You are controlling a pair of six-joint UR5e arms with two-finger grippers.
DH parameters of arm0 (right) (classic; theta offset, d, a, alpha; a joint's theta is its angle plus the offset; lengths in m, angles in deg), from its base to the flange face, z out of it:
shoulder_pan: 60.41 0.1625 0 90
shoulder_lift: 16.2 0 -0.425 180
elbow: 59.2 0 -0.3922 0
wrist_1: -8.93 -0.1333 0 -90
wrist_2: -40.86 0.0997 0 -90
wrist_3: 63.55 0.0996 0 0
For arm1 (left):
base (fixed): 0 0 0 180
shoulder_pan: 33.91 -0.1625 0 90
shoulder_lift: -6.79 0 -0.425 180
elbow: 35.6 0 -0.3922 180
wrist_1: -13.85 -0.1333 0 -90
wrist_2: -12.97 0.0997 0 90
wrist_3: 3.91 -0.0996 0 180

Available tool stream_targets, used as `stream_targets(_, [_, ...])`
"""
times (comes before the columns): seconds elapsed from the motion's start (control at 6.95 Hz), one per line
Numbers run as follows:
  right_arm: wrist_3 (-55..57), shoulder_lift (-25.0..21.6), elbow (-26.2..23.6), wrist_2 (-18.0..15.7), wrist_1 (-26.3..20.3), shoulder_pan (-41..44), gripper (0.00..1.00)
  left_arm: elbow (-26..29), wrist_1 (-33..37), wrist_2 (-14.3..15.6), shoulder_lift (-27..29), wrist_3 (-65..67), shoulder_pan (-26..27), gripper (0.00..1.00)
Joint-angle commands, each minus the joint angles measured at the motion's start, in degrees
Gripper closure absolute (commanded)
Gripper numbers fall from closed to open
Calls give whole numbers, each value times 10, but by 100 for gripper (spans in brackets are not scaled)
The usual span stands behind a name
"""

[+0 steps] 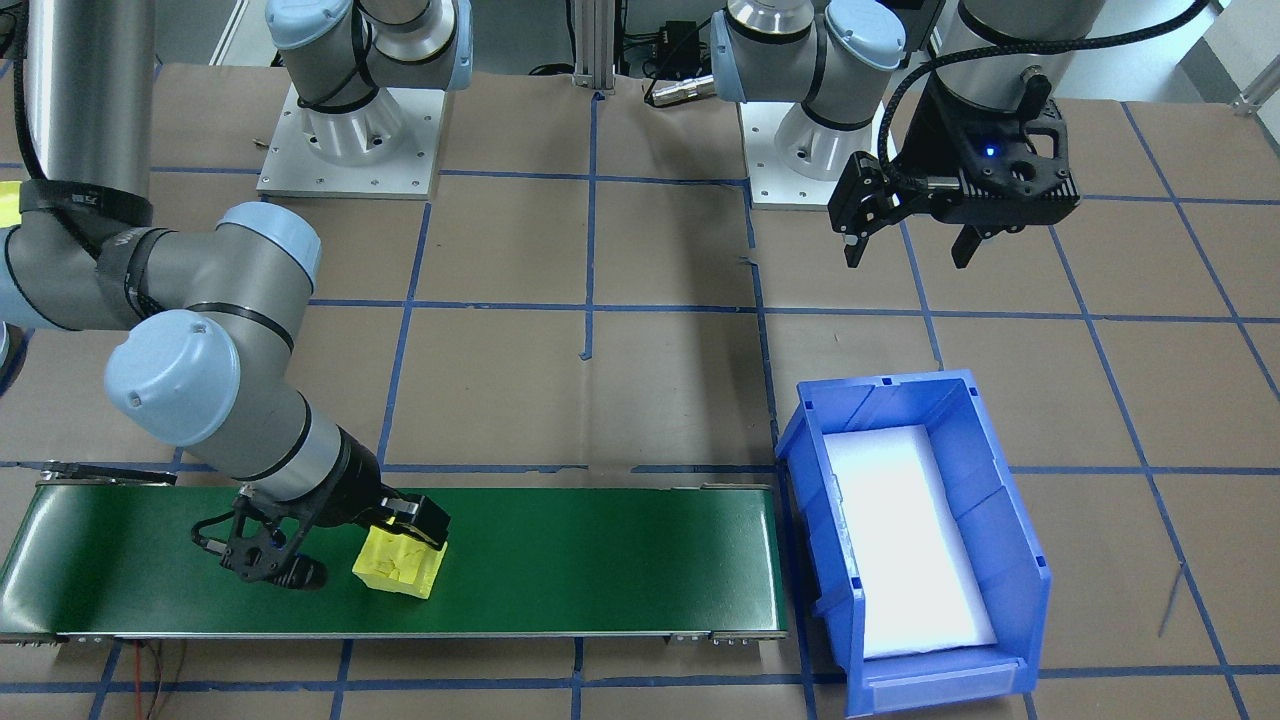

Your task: Move block left to right into plate

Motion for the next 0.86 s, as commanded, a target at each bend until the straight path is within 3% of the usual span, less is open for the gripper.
stream_targets(0.0, [-91,-15,12,-79,-6,-13,67,-1,0,0,0,-1,0,0])
stream_targets(0.29, [-334,-102,7,-187,-68,-83,69,0,0,0,0,-2,0,0])
stream_targets(0.58, [-569,-155,-24,-208,-144,-265,69,0,0,0,0,-2,0,0])
stream_targets(0.72, [-681,-170,-71,-209,-145,-372,68,0,0,0,0,-2,0,0])
